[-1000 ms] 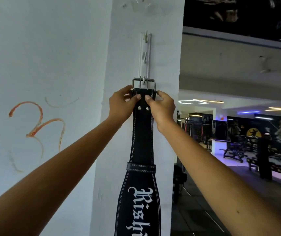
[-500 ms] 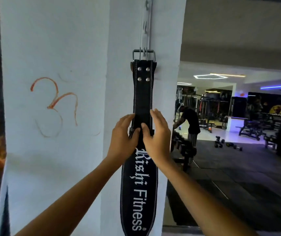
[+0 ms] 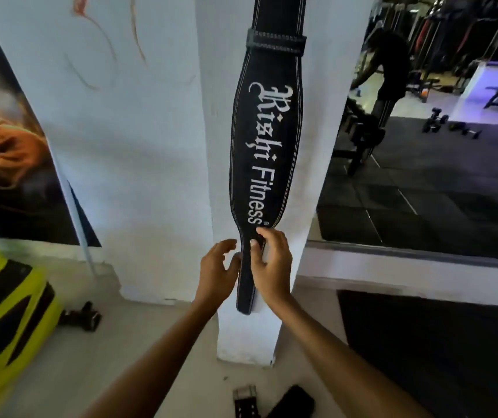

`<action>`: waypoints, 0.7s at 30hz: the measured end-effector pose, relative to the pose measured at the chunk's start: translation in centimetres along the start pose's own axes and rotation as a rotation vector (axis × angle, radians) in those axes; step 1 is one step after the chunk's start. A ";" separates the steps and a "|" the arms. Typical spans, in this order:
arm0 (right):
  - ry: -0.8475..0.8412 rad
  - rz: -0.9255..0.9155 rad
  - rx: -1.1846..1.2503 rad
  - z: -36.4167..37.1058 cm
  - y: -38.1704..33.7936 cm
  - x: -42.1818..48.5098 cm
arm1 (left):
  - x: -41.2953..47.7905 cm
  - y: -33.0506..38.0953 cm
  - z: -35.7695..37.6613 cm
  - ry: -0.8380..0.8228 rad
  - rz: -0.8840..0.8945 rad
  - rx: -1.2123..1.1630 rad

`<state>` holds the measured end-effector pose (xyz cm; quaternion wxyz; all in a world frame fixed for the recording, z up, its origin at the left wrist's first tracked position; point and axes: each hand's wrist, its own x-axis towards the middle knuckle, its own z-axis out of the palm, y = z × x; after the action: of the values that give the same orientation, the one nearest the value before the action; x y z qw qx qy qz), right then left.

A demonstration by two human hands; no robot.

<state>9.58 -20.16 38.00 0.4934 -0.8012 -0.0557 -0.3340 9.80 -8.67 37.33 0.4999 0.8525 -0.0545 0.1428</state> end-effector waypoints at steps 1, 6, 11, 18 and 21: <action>-0.032 0.053 -0.016 0.7 1.2 -1.2 | -0.7 -1.7 0.5 -0.022 -0.053 -0.011; -0.171 0.303 -0.080 3.5 7.8 -7.5 | -3.9 -9.4 3.0 -0.121 -0.313 -0.050; -0.239 0.563 -0.146 5.6 15.9 -15.7 | -8.0 -18.8 6.8 -0.240 -0.524 -0.008; -0.456 0.897 -0.224 7.4 27.2 -27.1 | -15.3 -31.2 14.2 -0.469 -0.794 0.052; -0.521 0.973 -0.264 9.0 32.9 -31.8 | -18.5 -37.1 18.0 -0.518 -0.865 0.081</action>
<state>3.21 -21.80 -8.17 0.4561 -0.8454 0.2423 0.1367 4.30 -6.92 -7.48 0.4500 0.8232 0.1869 -0.2913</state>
